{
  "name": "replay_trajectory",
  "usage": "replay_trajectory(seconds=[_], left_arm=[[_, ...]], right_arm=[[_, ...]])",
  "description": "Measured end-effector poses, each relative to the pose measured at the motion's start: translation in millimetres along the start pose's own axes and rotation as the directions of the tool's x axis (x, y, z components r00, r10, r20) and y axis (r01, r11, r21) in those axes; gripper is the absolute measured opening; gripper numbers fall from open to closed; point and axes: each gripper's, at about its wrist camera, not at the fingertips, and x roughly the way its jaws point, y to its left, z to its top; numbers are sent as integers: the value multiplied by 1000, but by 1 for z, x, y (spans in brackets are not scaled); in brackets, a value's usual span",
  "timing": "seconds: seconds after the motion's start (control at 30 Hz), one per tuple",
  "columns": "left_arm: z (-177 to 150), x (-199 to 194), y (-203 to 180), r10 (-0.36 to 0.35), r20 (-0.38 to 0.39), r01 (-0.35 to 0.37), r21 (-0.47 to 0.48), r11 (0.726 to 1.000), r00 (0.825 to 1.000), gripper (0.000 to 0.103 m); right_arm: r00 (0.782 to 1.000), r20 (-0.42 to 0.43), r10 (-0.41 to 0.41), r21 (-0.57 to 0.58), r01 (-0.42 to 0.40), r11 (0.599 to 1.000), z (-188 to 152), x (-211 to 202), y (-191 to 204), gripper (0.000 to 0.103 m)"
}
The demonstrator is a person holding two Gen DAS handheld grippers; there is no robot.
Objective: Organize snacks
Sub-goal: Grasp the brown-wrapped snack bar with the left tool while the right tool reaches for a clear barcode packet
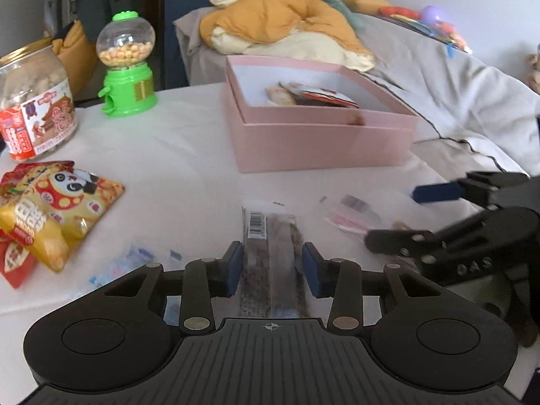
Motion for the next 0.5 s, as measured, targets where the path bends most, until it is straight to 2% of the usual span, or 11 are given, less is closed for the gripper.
replay_trajectory(seconds=[0.23,0.5], left_arm=[[-2,5,2,0,41,1,-41,999,999,44],[3,12,-2,13,45,-13,-17,1000,999,44]], right_arm=[[1000,-18,-10,-29,9,1000,1,3,4,100],[1000,-15,-8,-22,8,1000,1,3,3,98]])
